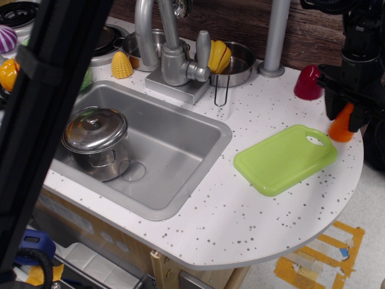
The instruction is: Put carrot on cutting board
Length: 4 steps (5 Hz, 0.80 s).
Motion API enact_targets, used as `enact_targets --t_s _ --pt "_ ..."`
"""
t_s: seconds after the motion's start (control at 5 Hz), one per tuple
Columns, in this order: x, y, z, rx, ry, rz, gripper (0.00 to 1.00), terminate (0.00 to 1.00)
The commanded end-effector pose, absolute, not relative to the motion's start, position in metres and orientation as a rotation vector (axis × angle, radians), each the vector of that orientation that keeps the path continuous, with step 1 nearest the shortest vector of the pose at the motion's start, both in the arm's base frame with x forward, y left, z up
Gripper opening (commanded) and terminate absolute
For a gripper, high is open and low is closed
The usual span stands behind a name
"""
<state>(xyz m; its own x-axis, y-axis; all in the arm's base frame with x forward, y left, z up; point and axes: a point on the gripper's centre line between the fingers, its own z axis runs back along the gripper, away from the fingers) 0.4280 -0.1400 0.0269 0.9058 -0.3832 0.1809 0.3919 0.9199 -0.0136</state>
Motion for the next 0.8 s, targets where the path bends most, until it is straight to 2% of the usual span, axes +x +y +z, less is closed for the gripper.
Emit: enact_targets --t_s 0.0,0.2,0.6 --pt "0.425 -0.136 0.078 -0.018 -0.198 -0.402 0.0 0.0" --pt "0.406 -0.127 0.094 0.01 -0.146 -0.392 0.0 0.0" --pt "0.378 -0.111 0.104 0.051 -0.104 -0.368 0.0 0.0"
